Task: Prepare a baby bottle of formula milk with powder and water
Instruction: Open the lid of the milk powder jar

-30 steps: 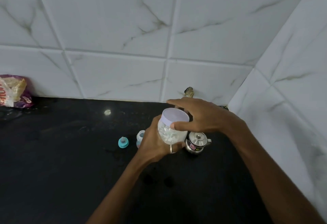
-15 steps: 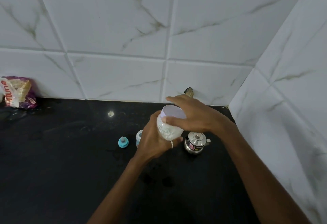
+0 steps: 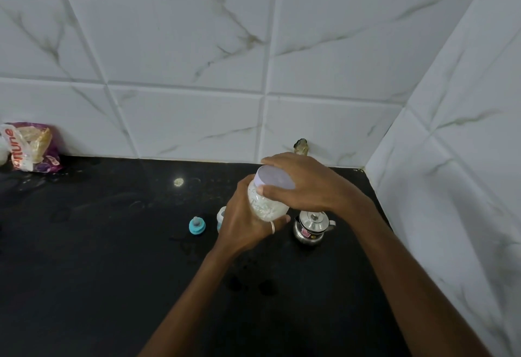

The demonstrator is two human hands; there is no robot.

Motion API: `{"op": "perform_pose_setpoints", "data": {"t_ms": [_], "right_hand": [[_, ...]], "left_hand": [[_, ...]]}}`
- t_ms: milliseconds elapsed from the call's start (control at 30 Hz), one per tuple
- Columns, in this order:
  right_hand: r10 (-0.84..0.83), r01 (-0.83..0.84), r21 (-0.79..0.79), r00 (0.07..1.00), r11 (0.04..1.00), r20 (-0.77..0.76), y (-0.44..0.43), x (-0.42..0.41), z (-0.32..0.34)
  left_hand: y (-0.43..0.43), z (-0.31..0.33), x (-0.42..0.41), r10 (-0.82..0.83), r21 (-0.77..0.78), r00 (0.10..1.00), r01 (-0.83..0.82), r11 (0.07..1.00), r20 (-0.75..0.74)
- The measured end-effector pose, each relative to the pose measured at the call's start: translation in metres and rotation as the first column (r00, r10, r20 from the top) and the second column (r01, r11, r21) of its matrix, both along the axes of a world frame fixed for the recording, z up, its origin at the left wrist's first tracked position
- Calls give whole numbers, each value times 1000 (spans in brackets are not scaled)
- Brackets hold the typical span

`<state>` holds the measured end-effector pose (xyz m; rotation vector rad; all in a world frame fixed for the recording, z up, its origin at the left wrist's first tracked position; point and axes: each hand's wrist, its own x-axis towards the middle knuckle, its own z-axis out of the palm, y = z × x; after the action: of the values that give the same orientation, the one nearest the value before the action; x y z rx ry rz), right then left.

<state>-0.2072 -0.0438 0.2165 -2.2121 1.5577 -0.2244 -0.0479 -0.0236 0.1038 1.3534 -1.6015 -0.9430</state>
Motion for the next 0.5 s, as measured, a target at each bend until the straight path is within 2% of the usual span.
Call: {"op": "perform_pose_setpoints", "data": {"t_ms": [100,133,167,200,233,267,300,333,367,400,433,467,500], "right_hand": [[-206,140,-234,936,962,-286,6,15,-3],[-250,148,-304,910,941,-331,7,20,-5],[-275,146,-349,894,926,-355,8,23,-7],[-277,133,-373,889,918,-364,9,25,-9],[-249,113,-364,901,925,-354,9,25,-10],[-184,82,-313,932,946,-312,9,23,-10],[-100,48,-215,966,975,-238,8,20,-10],[-28,13,-99,989,995,-147,7,17,-8],[12,-13,-18,998,1000,-56,7,14,-5],[21,-21,15,1000,1000,-4,7,13,-4],[9,-9,-4,1000,1000,5,8,12,-5],[-28,27,-57,999,998,-19,9,13,-7],[-84,73,-129,993,989,-80,9,14,-9]], "left_hand": [[-13,-3,-9,36,54,999,-38,998,33],[-17,1,-17,112,131,989,-125,984,101],[-19,1,-17,271,238,952,-299,924,144],[-23,6,-18,387,358,915,-401,843,113],[-26,5,-20,346,371,937,-336,866,43],[-26,10,-23,227,405,970,-177,897,-81],[-20,18,-27,175,434,971,-87,897,-165],[-15,21,-13,159,449,970,-61,892,-184],[-9,20,6,225,413,974,-191,891,-35],[-18,16,-3,241,389,970,-215,896,-18],[1,7,5,111,275,990,-82,958,-92],[10,-4,11,-56,90,989,69,994,-137],[18,-3,15,-67,105,985,84,991,-162]]}}
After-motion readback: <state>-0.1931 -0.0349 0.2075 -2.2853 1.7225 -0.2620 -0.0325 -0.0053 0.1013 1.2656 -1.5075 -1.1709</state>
